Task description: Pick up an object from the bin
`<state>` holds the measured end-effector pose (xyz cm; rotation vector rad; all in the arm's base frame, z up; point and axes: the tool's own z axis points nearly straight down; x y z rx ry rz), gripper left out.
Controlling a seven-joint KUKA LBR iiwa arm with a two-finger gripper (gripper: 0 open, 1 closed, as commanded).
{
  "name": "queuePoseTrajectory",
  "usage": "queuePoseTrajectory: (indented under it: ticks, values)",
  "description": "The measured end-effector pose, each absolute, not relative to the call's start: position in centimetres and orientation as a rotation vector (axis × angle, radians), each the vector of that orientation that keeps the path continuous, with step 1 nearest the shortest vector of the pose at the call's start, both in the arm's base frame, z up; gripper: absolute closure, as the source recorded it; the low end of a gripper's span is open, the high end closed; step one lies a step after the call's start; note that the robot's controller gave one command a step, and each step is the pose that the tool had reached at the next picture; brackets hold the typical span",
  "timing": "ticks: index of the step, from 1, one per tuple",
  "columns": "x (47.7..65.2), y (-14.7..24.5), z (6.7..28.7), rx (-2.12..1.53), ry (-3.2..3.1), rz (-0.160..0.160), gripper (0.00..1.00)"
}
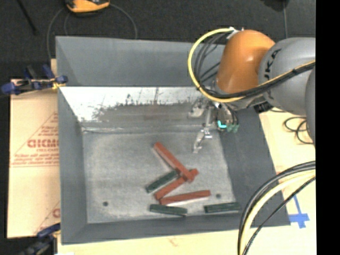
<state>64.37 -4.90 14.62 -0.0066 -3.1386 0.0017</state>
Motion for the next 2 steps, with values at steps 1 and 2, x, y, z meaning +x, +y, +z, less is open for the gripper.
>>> queuePoseTrajectory:
  ticks: [1,2]
  values:
    - [64.6,-4.9,15.1,-0.006,-3.146,0.003,0.0]
    - [60.4,-3.4,12.0,0.031,-3.149,0.003,0.0]
